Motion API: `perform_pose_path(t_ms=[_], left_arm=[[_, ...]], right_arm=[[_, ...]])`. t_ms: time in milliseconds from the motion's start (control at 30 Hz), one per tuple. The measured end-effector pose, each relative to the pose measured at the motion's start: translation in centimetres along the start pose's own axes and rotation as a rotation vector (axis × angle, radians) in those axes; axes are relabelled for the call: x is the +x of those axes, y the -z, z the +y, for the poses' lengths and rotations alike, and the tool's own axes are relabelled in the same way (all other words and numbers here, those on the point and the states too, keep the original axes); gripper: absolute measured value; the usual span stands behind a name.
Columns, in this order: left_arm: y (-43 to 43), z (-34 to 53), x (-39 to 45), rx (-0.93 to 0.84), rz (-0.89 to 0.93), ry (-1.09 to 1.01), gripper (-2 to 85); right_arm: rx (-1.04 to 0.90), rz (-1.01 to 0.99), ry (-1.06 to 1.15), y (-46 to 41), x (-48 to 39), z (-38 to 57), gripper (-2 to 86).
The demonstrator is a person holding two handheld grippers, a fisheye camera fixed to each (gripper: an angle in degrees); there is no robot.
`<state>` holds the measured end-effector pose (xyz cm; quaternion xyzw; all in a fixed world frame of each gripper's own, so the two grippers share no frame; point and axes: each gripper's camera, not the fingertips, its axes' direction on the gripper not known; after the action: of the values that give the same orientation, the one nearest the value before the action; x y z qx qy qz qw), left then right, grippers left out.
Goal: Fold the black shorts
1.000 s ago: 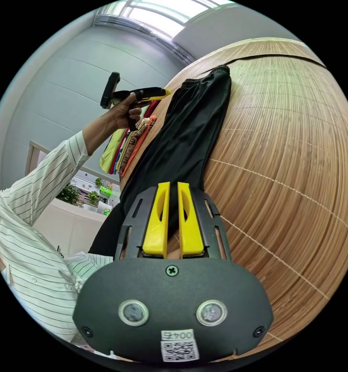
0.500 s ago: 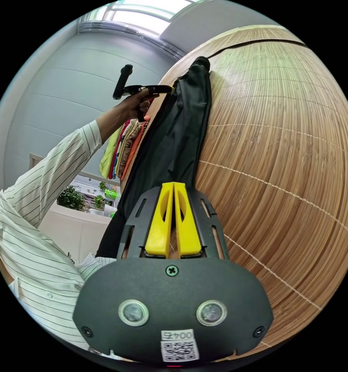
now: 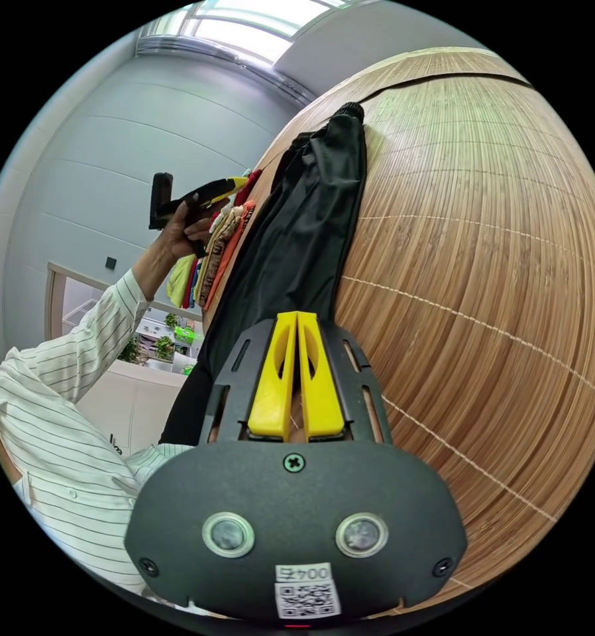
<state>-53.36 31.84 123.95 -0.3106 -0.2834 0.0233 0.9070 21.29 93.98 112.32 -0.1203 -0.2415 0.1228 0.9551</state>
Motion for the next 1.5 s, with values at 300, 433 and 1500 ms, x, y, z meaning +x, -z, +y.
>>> perform_pose_path(t_ms=[300,433,1500], left_arm=[[8.3,8.1,0.3,0.106,-0.011,0.127,0.1],[14.3,15.3,6.6,0.096,-0.006,0.082,0.1],[24.2,36.1,21.7,-0.113,-0.258,-0.141,0.1]], right_arm=[[0.071,0.141,0.067,0.1,-7.0,0.7,0.5],[-0.017,0.281,0.065,0.3,-12.4,2.6,0.4],[-0.476,0.900,0.373,-20.0,-37.7,6.0,-0.5]])
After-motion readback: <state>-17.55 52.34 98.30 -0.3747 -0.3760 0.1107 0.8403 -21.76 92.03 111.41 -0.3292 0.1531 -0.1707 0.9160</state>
